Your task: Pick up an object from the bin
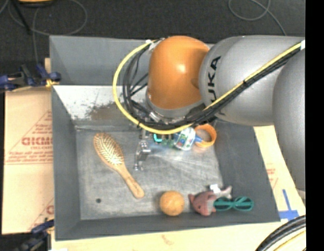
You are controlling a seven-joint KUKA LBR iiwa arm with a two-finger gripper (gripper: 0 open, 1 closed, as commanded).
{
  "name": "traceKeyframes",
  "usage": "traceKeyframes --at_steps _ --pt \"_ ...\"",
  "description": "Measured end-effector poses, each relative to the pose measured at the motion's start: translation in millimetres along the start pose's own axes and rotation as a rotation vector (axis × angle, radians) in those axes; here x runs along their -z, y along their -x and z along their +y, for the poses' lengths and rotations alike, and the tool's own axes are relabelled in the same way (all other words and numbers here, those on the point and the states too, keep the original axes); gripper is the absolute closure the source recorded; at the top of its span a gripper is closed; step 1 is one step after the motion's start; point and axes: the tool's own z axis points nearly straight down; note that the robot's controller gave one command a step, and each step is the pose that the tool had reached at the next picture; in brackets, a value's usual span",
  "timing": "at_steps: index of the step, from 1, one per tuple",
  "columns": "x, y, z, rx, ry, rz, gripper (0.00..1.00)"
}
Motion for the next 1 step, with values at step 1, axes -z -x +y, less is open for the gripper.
traceKeyframes --at_steps 1 --pt "4.3 1.7 -0.5 -0.003 0.001 -0.008 0.00"
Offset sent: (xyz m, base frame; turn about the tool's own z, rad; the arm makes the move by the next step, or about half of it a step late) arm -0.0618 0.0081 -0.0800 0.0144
